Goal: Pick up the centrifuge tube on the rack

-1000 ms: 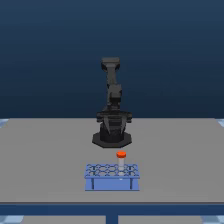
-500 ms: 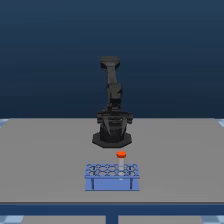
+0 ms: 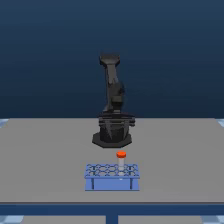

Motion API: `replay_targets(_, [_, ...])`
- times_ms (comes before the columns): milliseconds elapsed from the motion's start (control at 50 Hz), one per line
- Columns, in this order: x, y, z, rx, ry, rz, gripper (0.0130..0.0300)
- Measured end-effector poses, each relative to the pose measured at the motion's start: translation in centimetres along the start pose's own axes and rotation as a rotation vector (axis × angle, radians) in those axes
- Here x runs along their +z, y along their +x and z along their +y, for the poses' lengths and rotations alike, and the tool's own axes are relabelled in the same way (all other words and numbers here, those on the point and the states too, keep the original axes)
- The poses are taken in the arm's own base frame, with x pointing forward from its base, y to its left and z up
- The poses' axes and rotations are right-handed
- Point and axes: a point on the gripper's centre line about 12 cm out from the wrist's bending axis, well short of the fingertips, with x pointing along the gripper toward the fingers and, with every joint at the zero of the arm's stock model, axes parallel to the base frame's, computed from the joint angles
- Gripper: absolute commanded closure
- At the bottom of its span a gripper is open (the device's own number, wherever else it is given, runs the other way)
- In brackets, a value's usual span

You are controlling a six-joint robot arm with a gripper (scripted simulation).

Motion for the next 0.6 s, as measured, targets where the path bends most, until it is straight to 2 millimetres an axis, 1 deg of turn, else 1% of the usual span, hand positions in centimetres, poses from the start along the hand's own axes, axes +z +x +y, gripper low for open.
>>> replay_targets(320, [1.2, 2.5, 0.7, -0.01, 0.018, 0.043, 0.013])
replay_targets(600, [1.9, 3.8, 1.0, -0.015, 0.026, 0.067, 0.013])
